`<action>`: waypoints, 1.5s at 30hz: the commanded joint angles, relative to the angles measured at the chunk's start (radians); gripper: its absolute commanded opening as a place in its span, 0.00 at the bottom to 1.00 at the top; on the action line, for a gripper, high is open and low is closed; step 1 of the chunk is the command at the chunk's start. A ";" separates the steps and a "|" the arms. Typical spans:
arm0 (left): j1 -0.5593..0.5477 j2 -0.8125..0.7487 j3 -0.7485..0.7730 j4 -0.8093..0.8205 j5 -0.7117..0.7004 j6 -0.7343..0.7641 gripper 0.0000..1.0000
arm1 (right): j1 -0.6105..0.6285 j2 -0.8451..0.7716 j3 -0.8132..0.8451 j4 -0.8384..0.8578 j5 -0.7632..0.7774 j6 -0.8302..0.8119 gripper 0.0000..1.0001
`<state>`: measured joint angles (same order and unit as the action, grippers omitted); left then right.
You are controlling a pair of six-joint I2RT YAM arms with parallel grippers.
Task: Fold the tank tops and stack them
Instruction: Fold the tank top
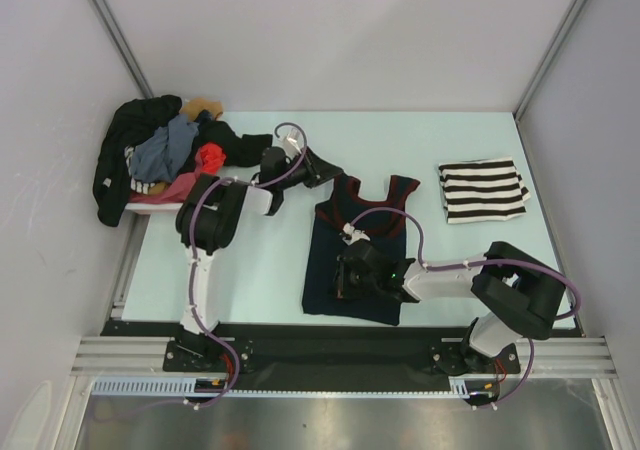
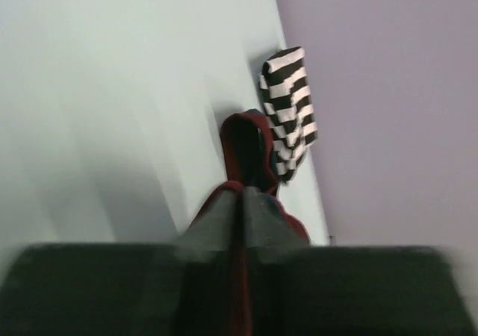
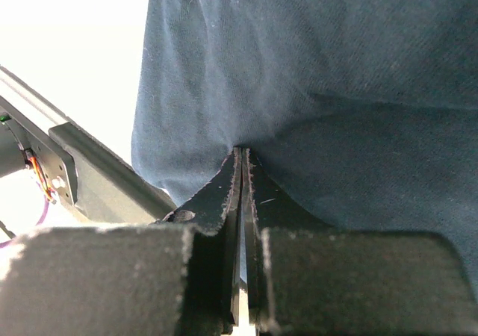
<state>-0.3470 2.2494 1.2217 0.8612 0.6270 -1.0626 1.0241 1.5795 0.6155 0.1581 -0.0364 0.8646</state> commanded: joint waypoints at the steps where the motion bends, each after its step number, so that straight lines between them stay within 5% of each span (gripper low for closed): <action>1: 0.010 -0.163 -0.011 -0.055 -0.055 0.168 0.32 | 0.016 0.091 -0.048 -0.167 -0.010 -0.015 0.00; 4: 0.009 -0.246 -0.054 -0.172 -0.163 0.268 0.68 | 0.017 0.089 -0.042 -0.169 -0.010 -0.019 0.00; 6: 0.011 -0.301 -0.059 -0.249 -0.252 0.331 0.75 | 0.018 0.083 -0.030 -0.166 -0.007 -0.025 0.00; 11: 0.011 -0.402 -0.044 -0.462 -0.418 0.449 0.79 | 0.018 0.054 0.013 -0.218 0.009 -0.047 0.01; 16: 0.009 -0.560 -0.071 -0.657 -0.613 0.503 0.83 | 0.016 -0.051 0.073 -0.322 0.070 -0.081 0.22; 22: -0.015 -0.755 -0.235 -0.783 -0.658 0.504 0.87 | -0.030 -0.205 0.135 -0.460 0.124 -0.118 0.37; 31: -0.170 -1.040 -0.546 -0.852 -0.684 0.449 0.88 | -0.382 -0.438 0.121 -0.612 0.110 -0.248 0.68; 35: -0.233 -1.148 -0.629 -0.889 -0.707 0.431 0.87 | -0.600 -0.392 0.144 -0.563 0.047 -0.302 0.83; 40: -0.340 -1.263 -0.698 -0.950 -0.759 0.400 0.87 | -0.803 -0.202 0.223 -0.439 -0.040 -0.300 0.86; 45: -0.385 -1.283 -0.740 -0.969 -0.771 0.375 0.87 | -0.857 0.028 0.407 -0.382 -0.086 -0.306 0.87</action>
<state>-0.7185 0.9825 0.5095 -0.0849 -0.1066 -0.6544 0.1780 1.5230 0.9039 -0.3096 -0.0692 0.5884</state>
